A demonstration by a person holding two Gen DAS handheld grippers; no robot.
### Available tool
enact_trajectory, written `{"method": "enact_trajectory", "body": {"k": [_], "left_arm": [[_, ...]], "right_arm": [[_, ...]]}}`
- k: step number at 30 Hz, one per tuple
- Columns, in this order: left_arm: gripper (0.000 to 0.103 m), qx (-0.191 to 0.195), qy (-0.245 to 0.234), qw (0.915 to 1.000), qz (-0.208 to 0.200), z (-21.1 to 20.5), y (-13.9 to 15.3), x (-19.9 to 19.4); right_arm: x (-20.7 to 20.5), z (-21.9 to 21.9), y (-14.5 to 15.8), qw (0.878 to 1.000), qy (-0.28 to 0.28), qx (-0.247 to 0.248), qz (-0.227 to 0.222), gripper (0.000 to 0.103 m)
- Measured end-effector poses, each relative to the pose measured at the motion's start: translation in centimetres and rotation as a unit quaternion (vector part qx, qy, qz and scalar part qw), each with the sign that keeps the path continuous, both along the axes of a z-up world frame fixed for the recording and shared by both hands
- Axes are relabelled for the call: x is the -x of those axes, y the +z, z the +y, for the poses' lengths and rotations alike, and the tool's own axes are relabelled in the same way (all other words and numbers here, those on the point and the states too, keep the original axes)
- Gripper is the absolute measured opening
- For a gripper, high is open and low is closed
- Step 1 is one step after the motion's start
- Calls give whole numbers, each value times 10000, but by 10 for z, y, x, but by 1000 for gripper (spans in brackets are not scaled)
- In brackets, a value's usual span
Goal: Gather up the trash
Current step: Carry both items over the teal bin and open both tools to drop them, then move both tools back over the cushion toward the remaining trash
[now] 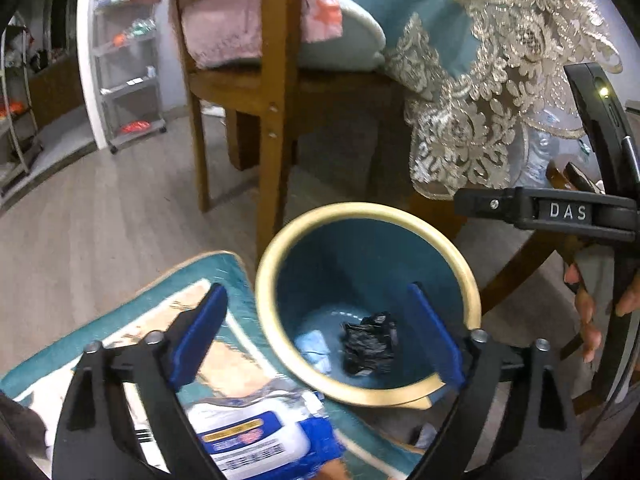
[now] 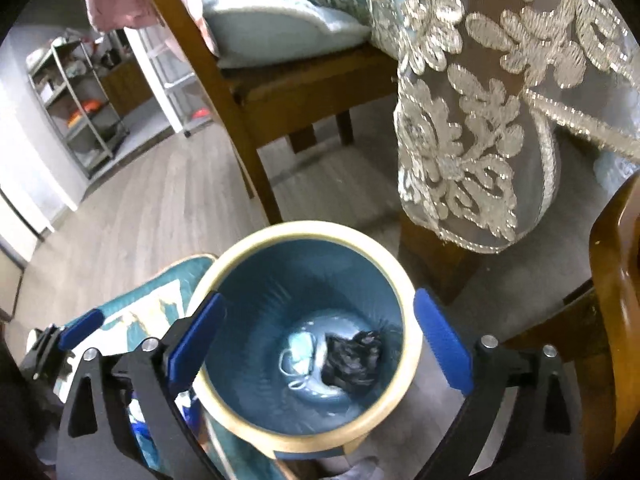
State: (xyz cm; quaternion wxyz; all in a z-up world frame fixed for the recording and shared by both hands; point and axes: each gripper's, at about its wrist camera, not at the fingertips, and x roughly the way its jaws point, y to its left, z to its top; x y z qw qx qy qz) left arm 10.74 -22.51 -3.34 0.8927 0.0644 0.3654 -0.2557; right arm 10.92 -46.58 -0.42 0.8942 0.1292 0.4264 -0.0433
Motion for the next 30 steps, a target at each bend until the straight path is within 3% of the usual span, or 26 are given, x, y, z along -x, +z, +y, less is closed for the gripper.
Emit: {"method": "enact_trajectory", "body": {"k": [7,15,23,30], "left_arm": [[97,-351,292,9969,-636,33,33,24],[97,-451,652,9936,-802,99,66,56],[97,-485,1486,9849,-748,189,81,86],[97,-654,1974,9774,-392,242,60,85]], "right_arm": [[16,17,23,9988,58,148,-457,98],[32,55,40,9967,404,172,-681,98],[36,87,34,9969,613,-80,-477,98],[40,118,23,9971,707,-112,-269,98]]}}
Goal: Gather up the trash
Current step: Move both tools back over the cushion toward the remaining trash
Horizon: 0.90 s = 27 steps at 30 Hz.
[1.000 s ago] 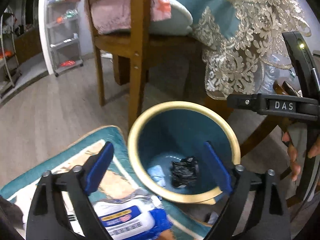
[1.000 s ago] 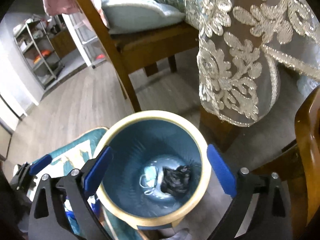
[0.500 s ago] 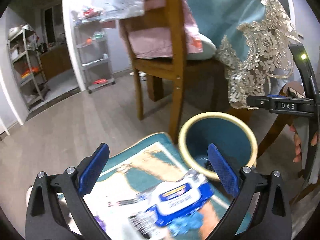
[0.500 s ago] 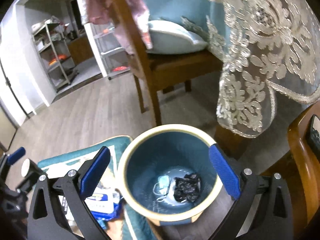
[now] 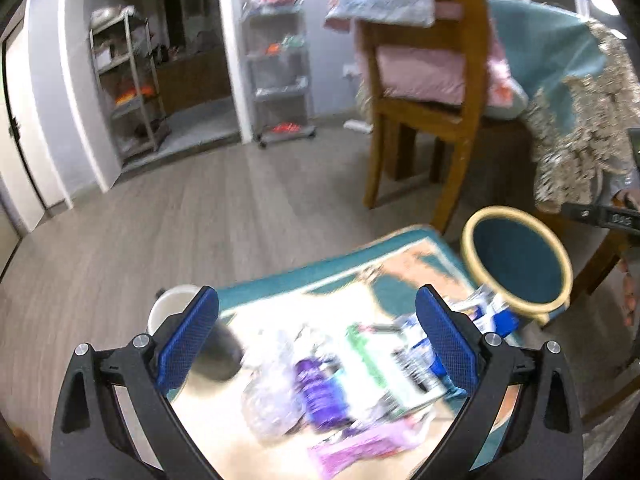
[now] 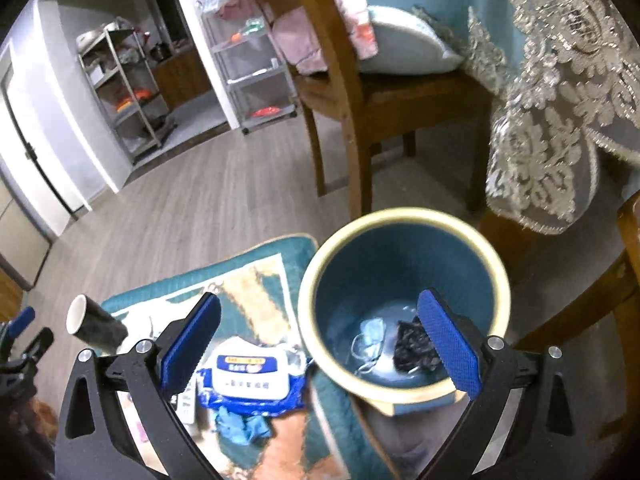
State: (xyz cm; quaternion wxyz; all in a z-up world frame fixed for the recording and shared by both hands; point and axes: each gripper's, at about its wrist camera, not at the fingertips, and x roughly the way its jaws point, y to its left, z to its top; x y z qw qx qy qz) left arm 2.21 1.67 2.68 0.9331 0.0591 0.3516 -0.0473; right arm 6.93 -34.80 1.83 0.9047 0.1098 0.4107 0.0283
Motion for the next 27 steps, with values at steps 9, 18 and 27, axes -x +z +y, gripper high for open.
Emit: {"method": "enact_trajectory", "body": {"k": [9,18,27], "left_arm": [[97,-272,278,9975,595,22,-42,-17],[97,-173,589,9920,1105,42,-69,-29],[97,-229,687,9866,1464,44,-88,-39]], "right_arm": [[-1,28,-41,9968,324,447,572,98],[-7,29,-69,9927,531,289,1045,98],[-13,50,-86,9865,894,292,1343,83]]}}
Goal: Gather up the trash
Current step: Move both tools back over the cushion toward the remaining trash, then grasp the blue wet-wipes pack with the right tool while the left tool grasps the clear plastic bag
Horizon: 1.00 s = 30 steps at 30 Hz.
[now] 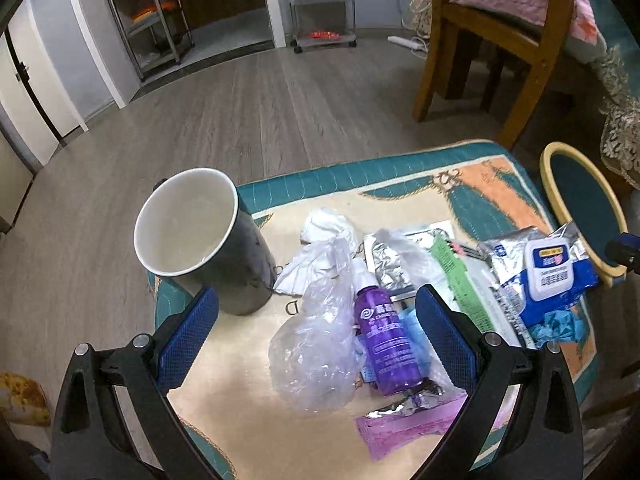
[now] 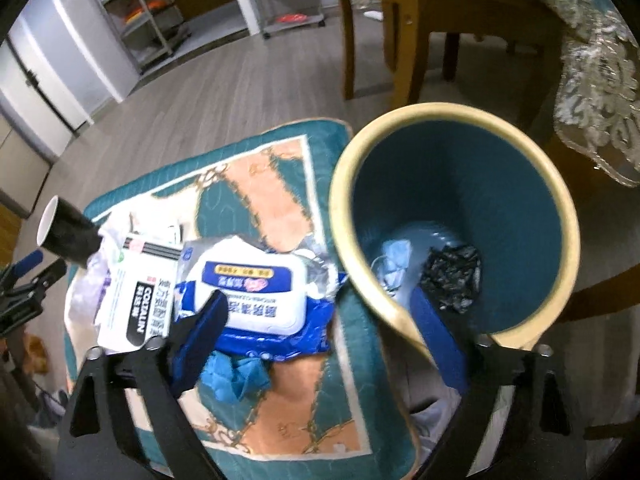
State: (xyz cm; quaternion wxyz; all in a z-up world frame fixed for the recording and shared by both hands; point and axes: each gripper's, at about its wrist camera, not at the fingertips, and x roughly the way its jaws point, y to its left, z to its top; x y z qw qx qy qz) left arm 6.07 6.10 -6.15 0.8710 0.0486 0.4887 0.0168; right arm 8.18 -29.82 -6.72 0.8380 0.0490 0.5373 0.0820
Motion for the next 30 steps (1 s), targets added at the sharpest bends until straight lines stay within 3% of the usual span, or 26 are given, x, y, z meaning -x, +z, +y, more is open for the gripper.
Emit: {"method": "enact_trajectory", "body": {"k": [2,5,7,10,16,19,21,22,26,30], "left_arm": [[95,-68,15,10000,70,-1,-4,-2],[91,-86,24,9998,162,-2,-9,-3],[89,-112,-2,9997,230,-3,-11,-4],[78,-131,26,9992,378,-3,-17,-5],[49,-92,19,9971,752,2,-32,-6],[31,-70,-63,9957,917,1,-38,-6],[13,-105,-84,9952,965,0,-40,-5],[9,-95,-90,9953,956,0,-39,-5],[1,-229,-111,9961,842,-2,-33,-3],[0,-251,-78,9982,533,-2,-16,-3]], "right_arm": [[0,7,-4,9998,122,116,47,68],[0,10,-10,9996,182,175,126,55],[0,10,-14,9995,188,105,233,50],[-1,7,-19,9990,168,-26,416,41],[-3,0,-33,9974,1,-258,669,36],[-4,-2,-41,9962,-14,-366,791,36],[-5,-3,-47,9952,-45,-428,884,32],[-6,-4,-49,9947,-49,-453,918,24],[-5,-4,-47,9947,-29,-491,898,19],[-5,-1,-33,9963,81,-506,683,16]]}}
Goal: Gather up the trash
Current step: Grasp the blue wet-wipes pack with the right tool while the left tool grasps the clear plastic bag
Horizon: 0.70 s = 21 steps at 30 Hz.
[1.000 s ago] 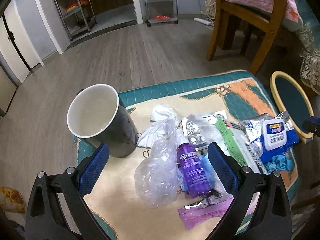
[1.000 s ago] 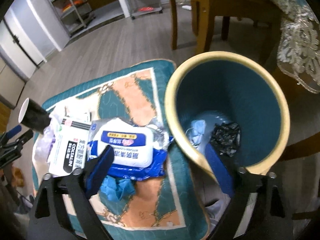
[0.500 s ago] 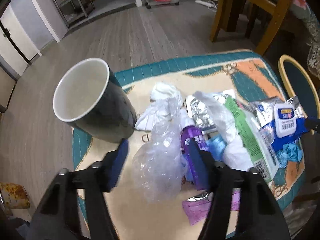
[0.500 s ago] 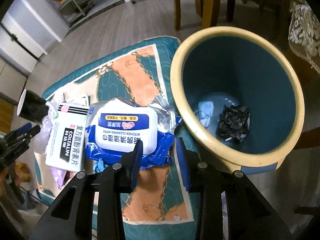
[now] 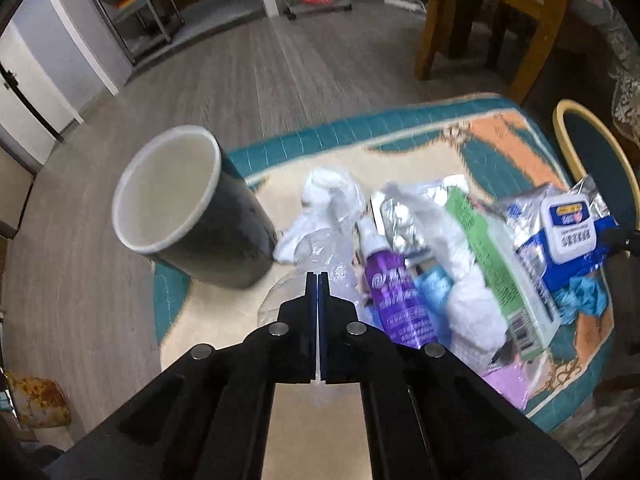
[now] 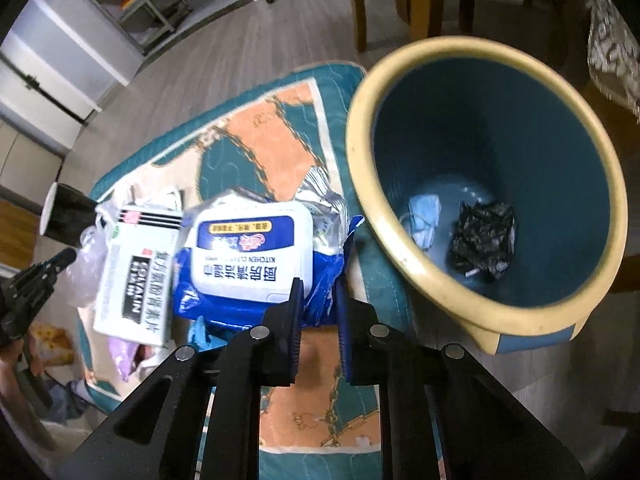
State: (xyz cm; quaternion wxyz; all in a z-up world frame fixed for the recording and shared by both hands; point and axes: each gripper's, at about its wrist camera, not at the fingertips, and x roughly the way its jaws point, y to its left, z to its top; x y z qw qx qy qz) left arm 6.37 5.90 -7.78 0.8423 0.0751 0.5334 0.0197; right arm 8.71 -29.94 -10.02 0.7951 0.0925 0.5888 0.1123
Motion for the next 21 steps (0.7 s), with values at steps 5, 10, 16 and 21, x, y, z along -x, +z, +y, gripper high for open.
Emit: {"method": "enact_trajectory", "body": {"k": [5,10,16,21], "left_arm": [[0,138,-139,9978,-633,-10,41,1],[0,470,-377,9922,-1093,-24,75,3],[0,571,-648,9877,-1307,-40,89,3],[0,912,-685,9819,-1509,-45,103,9]], "right_arm": [[0,6,33,9987,221,-1,-450,12],[2,11,71,9949,306,-256,-922,9],[4,14,99,9903,367,-407,-1276,8],[5,5,117,9860,253,-704,-1493,8]]}}
